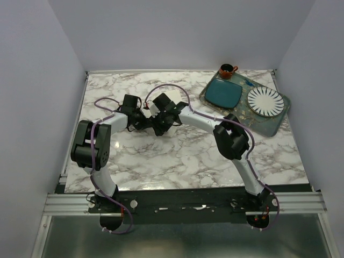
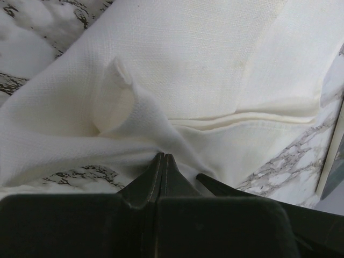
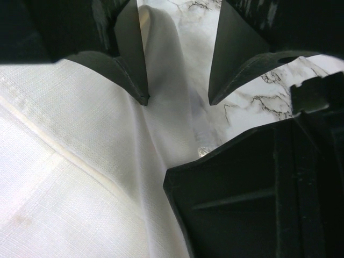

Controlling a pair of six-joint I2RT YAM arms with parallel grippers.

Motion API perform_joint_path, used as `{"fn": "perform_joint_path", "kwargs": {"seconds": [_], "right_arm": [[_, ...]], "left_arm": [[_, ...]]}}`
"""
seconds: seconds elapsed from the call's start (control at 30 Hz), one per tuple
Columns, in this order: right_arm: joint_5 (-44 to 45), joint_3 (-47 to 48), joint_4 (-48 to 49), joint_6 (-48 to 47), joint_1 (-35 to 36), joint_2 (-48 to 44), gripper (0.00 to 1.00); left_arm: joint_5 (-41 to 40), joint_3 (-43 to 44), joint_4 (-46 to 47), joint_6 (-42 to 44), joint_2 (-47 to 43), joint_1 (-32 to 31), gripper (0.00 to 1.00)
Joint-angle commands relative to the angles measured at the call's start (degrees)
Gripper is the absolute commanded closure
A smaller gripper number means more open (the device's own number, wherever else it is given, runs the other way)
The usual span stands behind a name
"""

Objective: Fold the napkin, place the utensils inside, and roll it up
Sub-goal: Roll the napkin with the utensil

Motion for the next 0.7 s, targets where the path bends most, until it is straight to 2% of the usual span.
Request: {"fn": "perform_joint_path", "kwargs": {"seconds": [0.0,0.23,0.3,0.5,0.67], "right_arm": [[3.9,-2.1,-9.6,2.3,1.9,3.6,0.46],[11.1,-7.2,-6.0,2.4,4.1,4.2,0.54],[13.9,-8.7,-4.6,2.3,4.9,4.5,0.52],[19.2,-9.9,-3.4,3.4,5.7,5.2,0.52],[21.4,-11.2,-3.0,3.7,5.7,6.6,0.62]], "left_arm": [[-0.5,-3.8,-4.8,1.6,1.2,0.5,1.00],[0.5,-5.5,-4.3,1.7,-0.1,1.2,1.00],[0.6,-5.8,-4.2,1.9,-0.4,1.4,1.00],[1.3,-6.2,-3.6,2.4,-0.7,2.3,1.00],[2.7,-6.8,-2.0,3.0,-2.2,4.3,1.00]]}}
